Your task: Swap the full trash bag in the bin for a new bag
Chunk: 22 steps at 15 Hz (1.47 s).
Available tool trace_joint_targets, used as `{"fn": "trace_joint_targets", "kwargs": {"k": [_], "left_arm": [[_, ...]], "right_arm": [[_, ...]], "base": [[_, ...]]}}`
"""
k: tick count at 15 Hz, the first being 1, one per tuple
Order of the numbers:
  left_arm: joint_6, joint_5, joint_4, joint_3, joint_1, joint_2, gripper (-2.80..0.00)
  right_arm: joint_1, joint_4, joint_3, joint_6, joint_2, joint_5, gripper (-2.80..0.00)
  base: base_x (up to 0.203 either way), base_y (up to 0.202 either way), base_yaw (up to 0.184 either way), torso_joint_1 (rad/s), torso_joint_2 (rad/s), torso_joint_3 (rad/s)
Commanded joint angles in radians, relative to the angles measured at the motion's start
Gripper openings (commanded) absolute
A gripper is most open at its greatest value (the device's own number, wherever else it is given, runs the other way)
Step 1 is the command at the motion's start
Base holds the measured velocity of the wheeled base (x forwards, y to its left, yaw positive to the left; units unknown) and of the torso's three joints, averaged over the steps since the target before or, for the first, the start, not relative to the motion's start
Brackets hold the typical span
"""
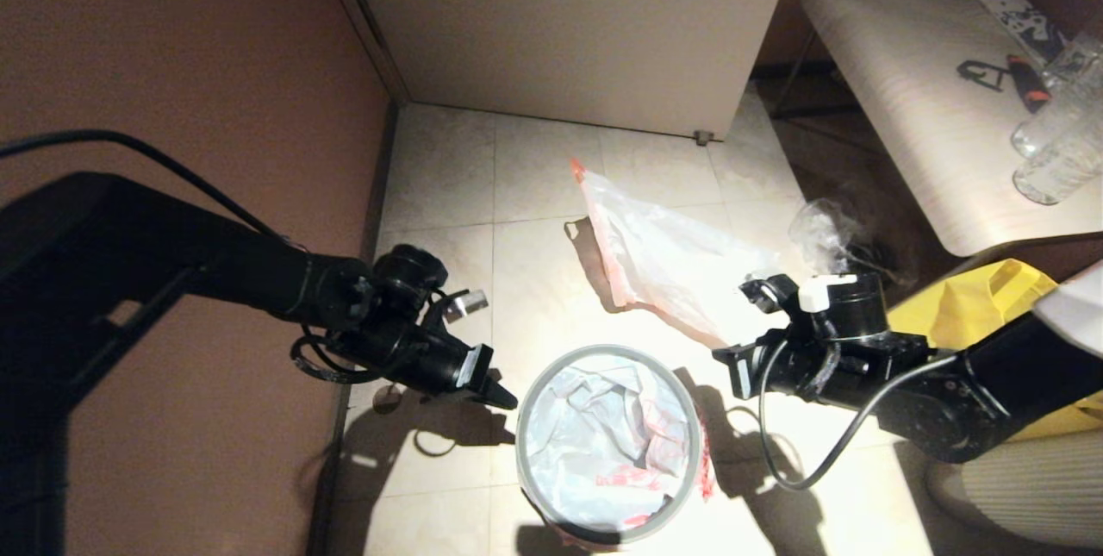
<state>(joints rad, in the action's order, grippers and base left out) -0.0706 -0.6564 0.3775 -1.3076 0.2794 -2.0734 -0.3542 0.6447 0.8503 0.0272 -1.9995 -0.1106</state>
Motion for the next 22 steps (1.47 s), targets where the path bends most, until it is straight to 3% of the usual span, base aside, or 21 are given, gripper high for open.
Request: {"fn": "trace_joint_targets", "kwargs": {"k": [1, 2, 3, 6, 9, 11, 13, 17, 20, 22], "left_arm": [[-0.047, 0.08, 0.002, 0.067, 0.025, 0.282, -2.8], [-0.068, 0.193, 0.0, 0.101, 0.05, 0.358, -2.8], [-0.092, 0.36, -0.004, 0.132, 0.076, 0.416, -2.8], [-0.169, 0.679, -0.03, 0.183, 0.152, 0.58, -2.8], [-0.181, 0.919, -0.034, 0.199, 0.312, 0.715, -2.8], [-0.182, 1.051, -0.032, 0.22, 0.355, 0.76, -2.8], [-0.172, 1.086, -0.031, 0.253, 0.316, 0.815, -2.8], [-0.07, 1.196, -0.072, 0.332, 0.227, 0.926, -2.8], [-0.055, 1.205, -0.198, 0.406, 0.132, 0.985, -2.8], [0.018, 1.216, -0.323, 0.489, 0.076, 1.047, -2.8]], "right_arm": [[0.031, -0.094, -0.012, -0.022, 0.143, 0.133, -2.8], [0.062, -0.154, -0.013, -0.058, 0.186, 0.192, -2.8], [0.092, -0.217, -0.011, -0.109, 0.229, 0.27, -2.8], [0.149, -0.329, -0.004, -0.243, 0.319, 0.491, -2.8], [0.151, -0.418, -0.006, -0.254, 0.441, 0.556, -2.8], [0.151, -0.498, -0.011, -0.241, 0.538, 0.58, -2.8], [0.159, -0.582, -0.027, -0.202, 0.635, 0.616, -2.8], [0.224, -0.671, -0.083, -0.175, 0.851, 0.657, -2.8], [0.287, -0.742, -0.105, -0.148, 1.004, 0.67, -2.8], [0.312, -0.824, -0.107, -0.118, 1.116, 0.673, -2.8]], "base": [[0.0, 0.0, 0.0, 0.0, 0.0, 0.0], [0.0, 0.0, 0.0, 0.0, 0.0, 0.0], [0.0, 0.0, 0.0, 0.0, 0.0, 0.0], [0.0, 0.0, 0.0, 0.0, 0.0, 0.0], [0.0, 0.0, 0.0, 0.0, 0.0, 0.0], [0.0, 0.0, 0.0, 0.0, 0.0, 0.0], [0.0, 0.0, 0.0, 0.0, 0.0, 0.0], [0.0, 0.0, 0.0, 0.0, 0.0, 0.0], [0.0, 0.0, 0.0, 0.0, 0.0, 0.0], [0.0, 0.0, 0.0, 0.0, 0.0, 0.0]]}}
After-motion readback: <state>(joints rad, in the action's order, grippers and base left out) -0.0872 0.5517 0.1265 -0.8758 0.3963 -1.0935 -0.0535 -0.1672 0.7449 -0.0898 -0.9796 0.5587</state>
